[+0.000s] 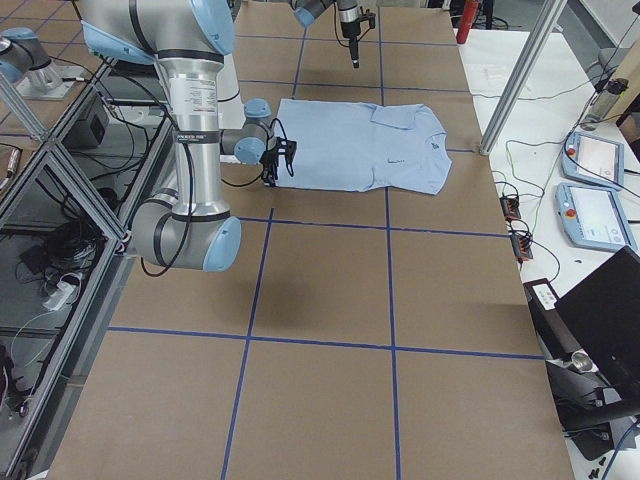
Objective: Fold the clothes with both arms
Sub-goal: 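Move both grippers down to the two corners of the shirt hem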
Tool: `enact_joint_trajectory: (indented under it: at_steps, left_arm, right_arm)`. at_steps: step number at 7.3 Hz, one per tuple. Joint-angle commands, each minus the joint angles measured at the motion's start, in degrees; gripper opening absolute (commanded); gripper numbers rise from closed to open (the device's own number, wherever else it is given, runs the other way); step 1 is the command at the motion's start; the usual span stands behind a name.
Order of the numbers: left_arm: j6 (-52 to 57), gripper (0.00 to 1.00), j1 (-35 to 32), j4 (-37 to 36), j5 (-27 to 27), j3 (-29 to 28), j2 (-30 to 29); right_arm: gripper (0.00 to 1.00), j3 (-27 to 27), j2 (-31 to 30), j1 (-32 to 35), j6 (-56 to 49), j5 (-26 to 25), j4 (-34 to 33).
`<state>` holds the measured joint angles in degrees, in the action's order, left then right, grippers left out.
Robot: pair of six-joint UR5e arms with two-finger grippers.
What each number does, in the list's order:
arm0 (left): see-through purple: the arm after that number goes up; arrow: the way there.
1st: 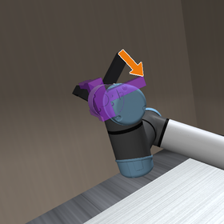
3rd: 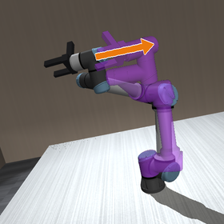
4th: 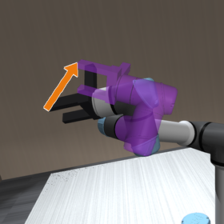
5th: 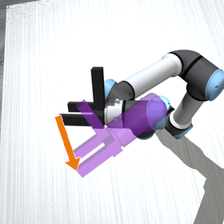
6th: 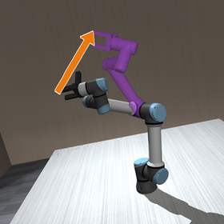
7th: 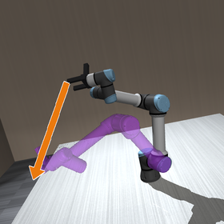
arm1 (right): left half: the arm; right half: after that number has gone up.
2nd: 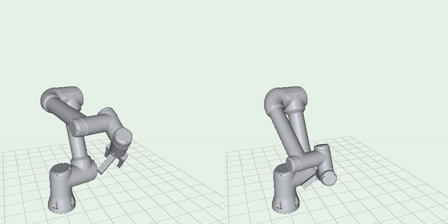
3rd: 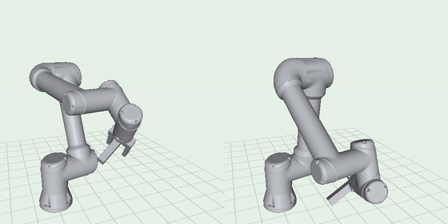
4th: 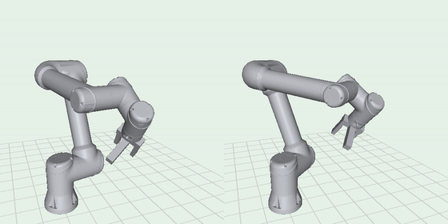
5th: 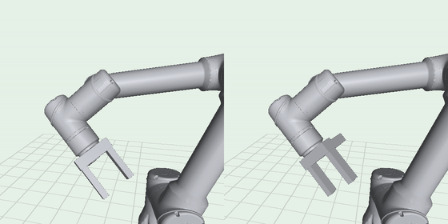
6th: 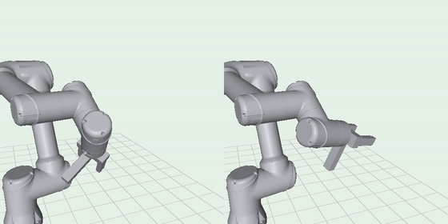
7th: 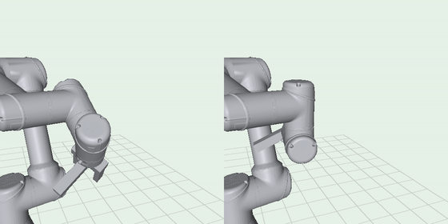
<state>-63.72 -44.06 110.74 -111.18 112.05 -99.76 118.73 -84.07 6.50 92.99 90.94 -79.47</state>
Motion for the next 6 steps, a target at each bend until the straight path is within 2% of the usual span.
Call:
enact_joint_trajectory:
  at_steps: [1, 4, 5, 6]
  left_arm:
    - [0.0, 1.0, 0.0, 0.0, 0.0, -0.2, 0.0]
    - [-3.7, 1.0, 0.1, 0.0, -0.5, 0.7, 1.7]
    - [-9.3, 1.0, 1.4, 0.3, -1.0, 2.3, 3.4]
    - [-17.9, 1.0, 6.9, 0.6, 0.2, 3.5, 5.2]
  right_arm:
    - [0.0, 0.2, 0.0, 0.1, 0.0, -0.1, -0.2]
    - [0.0, 1.8, -0.1, 0.3, 0.1, -0.2, -0.3]
    - [0.0, 3.1, -1.2, 0.3, 0.1, -0.1, -0.2]
    - [0.0, 3.3, -1.4, 0.3, 0.1, -0.1, -0.2]
